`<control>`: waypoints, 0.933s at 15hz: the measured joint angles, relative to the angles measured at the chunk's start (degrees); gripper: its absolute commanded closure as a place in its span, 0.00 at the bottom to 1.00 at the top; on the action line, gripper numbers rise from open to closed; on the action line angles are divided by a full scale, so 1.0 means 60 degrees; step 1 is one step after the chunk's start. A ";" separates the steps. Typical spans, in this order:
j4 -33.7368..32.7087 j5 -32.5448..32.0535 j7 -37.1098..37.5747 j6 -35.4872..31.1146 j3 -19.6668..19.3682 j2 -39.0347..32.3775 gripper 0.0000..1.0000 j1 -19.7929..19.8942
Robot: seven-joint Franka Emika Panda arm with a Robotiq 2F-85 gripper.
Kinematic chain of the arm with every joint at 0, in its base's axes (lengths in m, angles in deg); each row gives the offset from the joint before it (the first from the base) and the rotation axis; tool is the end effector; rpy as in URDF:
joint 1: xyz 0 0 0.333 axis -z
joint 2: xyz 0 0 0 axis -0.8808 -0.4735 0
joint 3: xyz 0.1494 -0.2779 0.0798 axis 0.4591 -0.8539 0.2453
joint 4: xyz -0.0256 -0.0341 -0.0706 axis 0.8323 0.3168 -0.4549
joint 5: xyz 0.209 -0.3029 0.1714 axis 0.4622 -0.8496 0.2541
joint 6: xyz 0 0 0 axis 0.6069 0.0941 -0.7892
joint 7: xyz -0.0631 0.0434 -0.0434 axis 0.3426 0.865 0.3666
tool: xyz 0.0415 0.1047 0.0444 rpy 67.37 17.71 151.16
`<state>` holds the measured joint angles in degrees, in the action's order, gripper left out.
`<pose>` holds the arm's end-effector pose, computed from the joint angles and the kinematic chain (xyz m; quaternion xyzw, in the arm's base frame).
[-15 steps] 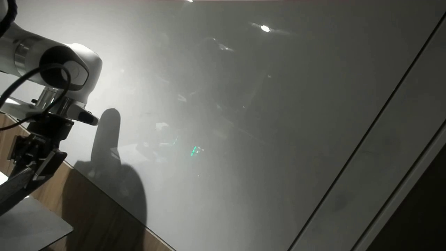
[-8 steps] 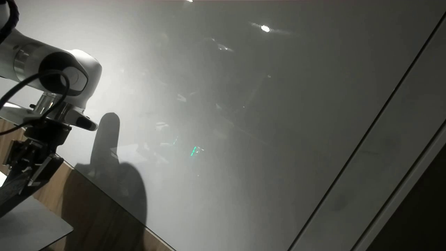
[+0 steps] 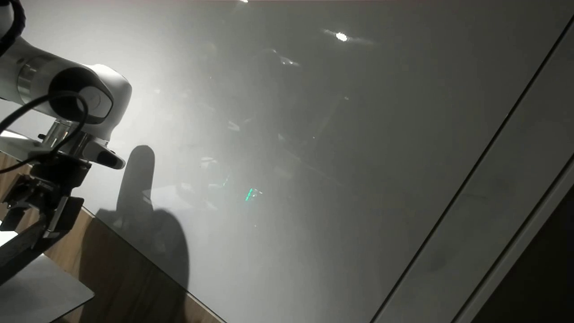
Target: Erase what was on the whiteboard
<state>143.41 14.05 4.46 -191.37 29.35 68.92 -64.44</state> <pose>0.4355 0.0236 0.2017 0.9830 -0.0299 -0.1518 0.0990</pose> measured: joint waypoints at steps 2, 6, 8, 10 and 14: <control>0.0000 0.0067 -0.0029 0.0000 0.0000 0.0000 0.00 0.0000; 0.0004 0.0111 -0.0066 0.0001 0.0000 0.0000 0.00 0.0000; 0.0016 0.0111 -0.0072 0.0001 0.0000 0.0000 0.00 0.0000; 0.0022 0.0126 -0.0116 0.0003 0.0000 0.0000 0.00 0.0000; 0.0031 0.0561 -0.0612 0.0065 -0.0001 0.0090 0.00 0.0033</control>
<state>143.60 17.42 0.78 -190.98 29.35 69.47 -64.25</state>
